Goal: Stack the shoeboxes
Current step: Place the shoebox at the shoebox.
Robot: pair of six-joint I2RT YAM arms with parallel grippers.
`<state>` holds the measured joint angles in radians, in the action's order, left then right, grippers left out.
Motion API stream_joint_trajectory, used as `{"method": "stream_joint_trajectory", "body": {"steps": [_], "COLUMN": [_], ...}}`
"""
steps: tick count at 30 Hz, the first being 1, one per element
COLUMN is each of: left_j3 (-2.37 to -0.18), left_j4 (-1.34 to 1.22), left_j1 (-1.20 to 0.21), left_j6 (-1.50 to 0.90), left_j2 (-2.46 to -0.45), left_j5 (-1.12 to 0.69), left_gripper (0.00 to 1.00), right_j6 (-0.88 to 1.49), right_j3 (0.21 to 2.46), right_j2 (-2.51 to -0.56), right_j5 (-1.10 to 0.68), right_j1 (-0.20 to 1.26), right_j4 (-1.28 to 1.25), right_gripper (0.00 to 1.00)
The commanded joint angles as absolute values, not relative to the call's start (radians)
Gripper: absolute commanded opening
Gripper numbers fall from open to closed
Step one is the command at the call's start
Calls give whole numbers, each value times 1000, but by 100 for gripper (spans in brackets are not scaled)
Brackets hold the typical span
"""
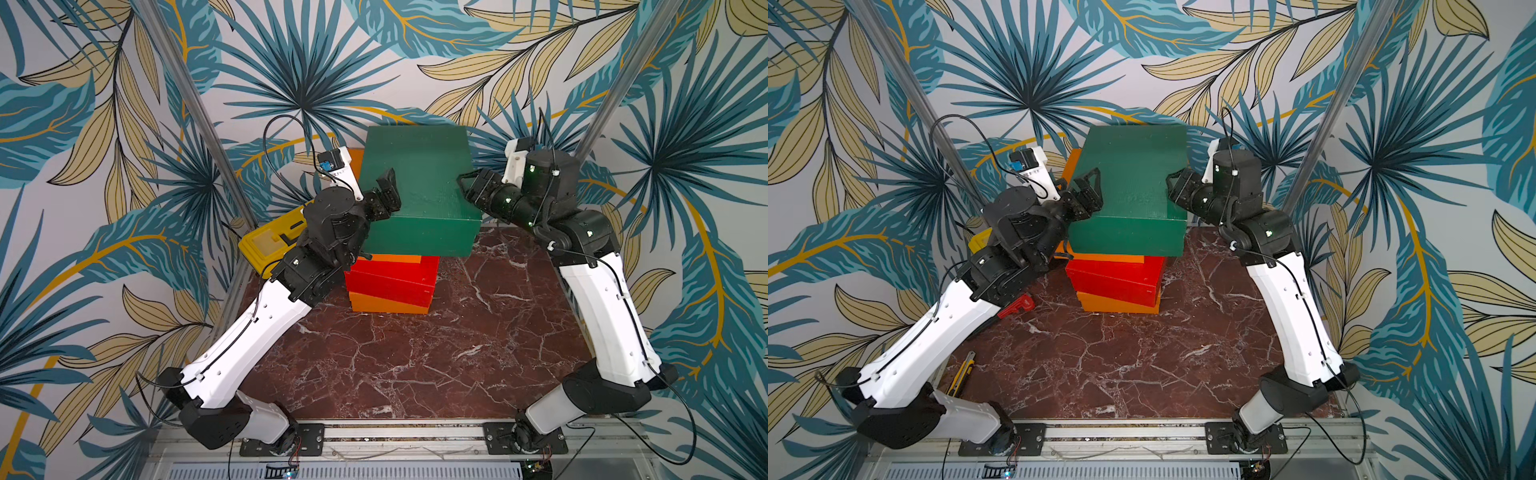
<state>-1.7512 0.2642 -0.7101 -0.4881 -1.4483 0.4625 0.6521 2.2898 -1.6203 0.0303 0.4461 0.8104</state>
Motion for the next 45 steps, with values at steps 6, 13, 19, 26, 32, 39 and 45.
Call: {"method": "stream_joint_trajectory", "body": {"steps": [6, 13, 19, 26, 32, 39, 45], "left_j3": [-1717, -1718, -1715, -1730, -1749, -1743, -1749], "left_j4": [296, 296, 295, 296, 296, 296, 296], "left_j1": [-671, -594, -549, -517, -517, -517, -517], "left_j6": [-570, -580, -586, -604, -618, -640, -635], "left_j2": [-1515, -1504, -1506, -1523, -1532, -1537, -1528], "left_j5": [180, 154, 143, 107, 82, 64, 67], "left_gripper": [89, 89, 90, 90, 90, 90, 92], "right_j6": [638, 648, 657, 638, 642, 687, 697], "right_j3": [2459, 2459, 2449, 2384, 2279, 2059, 1976], "right_j2": [-1746, -1803, -1843, -1817, -1753, -1631, -1596], "right_j5": [-241, -252, -268, -232, -193, -176, -188], "right_j1": [561, 561, 561, 561, 548, 508, 497], "right_j4": [735, 725, 723, 712, 683, 573, 547], "right_gripper": [54, 54, 54, 54, 54, 54, 55]}}
